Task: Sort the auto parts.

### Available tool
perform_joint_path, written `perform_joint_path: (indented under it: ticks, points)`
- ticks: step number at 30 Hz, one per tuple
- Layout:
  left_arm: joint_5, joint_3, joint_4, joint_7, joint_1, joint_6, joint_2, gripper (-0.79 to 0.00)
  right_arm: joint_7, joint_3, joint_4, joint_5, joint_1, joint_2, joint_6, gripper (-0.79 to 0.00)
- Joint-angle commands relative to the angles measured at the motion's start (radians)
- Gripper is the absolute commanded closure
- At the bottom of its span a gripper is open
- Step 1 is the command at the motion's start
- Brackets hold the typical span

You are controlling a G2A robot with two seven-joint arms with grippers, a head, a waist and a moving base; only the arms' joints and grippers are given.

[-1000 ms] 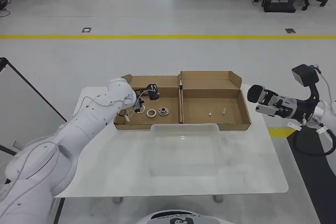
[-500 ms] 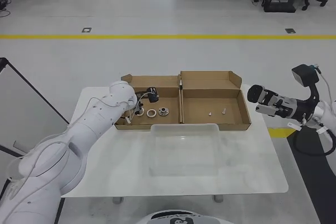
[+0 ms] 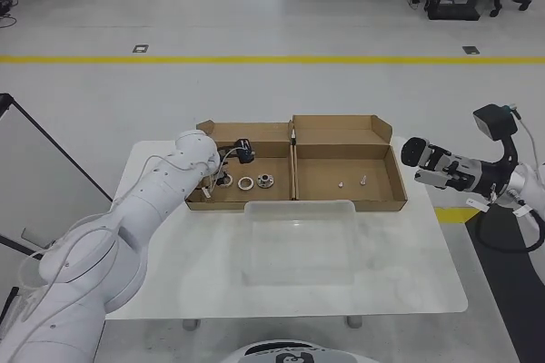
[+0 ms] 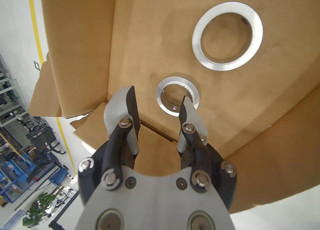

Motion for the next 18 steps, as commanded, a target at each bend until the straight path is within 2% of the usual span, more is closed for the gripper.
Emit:
perform_joint_path:
  ticks: [1,3,4,5,10,14,18]
  points:
    - [0.011,-0.006,-0.002,0.011,-0.011,0.006,0.001,-0.480,0.000,0.000,0.000,0.000,0.000,0.000,0.000,-0.785]
    - [0.018,-0.019,-0.015,0.029,-0.024,0.010,0.005,-0.619,0.000,0.000,0.000,0.000,0.000,0.000,0.000,-0.785]
    - [0.018,-0.023,-0.020,0.033,-0.026,0.010,0.006,-0.646,0.000,0.000,0.000,0.000,0.000,0.000,0.000,-0.785]
    - [0.012,-0.032,-0.031,0.046,-0.029,0.007,0.010,-0.785,0.000,0.000,0.000,0.000,0.000,0.000,0.000,-0.785]
    - [-0.016,-0.097,-0.118,0.172,-0.034,-0.076,0.049,-0.785,0.000,0.000,0.000,0.000,0.000,0.000,0.000,-0.785]
    - [-0.040,-0.156,-0.239,0.253,0.006,-0.123,0.092,-0.785,0.000,0.000,0.000,0.000,0.000,0.000,0.000,-0.785]
    - [-0.057,-0.242,-0.435,0.300,0.083,-0.151,0.149,-0.785,0.000,0.000,0.000,0.000,0.000,0.000,0.000,-0.785]
